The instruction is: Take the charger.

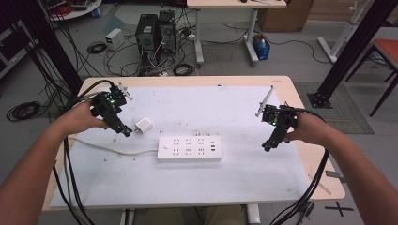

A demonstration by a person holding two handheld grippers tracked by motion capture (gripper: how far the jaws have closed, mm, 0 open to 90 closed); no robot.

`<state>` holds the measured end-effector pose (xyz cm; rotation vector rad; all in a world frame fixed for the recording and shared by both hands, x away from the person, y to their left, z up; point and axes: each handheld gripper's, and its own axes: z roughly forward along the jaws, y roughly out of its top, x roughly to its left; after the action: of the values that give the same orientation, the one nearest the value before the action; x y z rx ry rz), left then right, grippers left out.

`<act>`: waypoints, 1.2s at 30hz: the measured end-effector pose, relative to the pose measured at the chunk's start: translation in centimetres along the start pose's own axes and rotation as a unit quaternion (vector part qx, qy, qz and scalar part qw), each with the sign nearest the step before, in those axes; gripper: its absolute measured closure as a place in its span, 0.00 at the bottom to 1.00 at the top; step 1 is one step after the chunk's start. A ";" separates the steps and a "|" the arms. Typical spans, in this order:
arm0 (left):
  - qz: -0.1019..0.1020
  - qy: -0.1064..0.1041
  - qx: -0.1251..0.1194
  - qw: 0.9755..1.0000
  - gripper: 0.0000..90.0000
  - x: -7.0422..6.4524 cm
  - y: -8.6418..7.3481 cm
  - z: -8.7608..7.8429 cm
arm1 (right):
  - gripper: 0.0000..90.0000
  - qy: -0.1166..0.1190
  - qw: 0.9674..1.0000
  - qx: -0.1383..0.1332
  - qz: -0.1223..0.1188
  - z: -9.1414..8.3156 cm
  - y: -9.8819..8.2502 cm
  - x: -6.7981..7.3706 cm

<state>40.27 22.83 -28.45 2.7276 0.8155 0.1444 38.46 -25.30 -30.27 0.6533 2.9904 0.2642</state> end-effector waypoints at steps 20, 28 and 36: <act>-0.046 0.031 -0.048 0.997 0.02 2.3 2.3 4.4 | 0.03 0.002 1.000 -0.011 -0.005 0.5 0.2 0.4; -0.077 0.035 -0.046 0.995 0.02 3.3 2.0 7.6 | 0.03 0.001 1.000 -0.014 -0.001 0.5 0.0 0.5; -0.111 0.057 -0.043 0.991 0.04 4.5 1.8 9.8 | 0.03 0.001 1.000 -0.017 0.005 0.6 -0.3 0.4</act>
<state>46.70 21.49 -37.20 2.5466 1.1114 0.2830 38.01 -25.30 -30.89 0.6661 2.9781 0.3150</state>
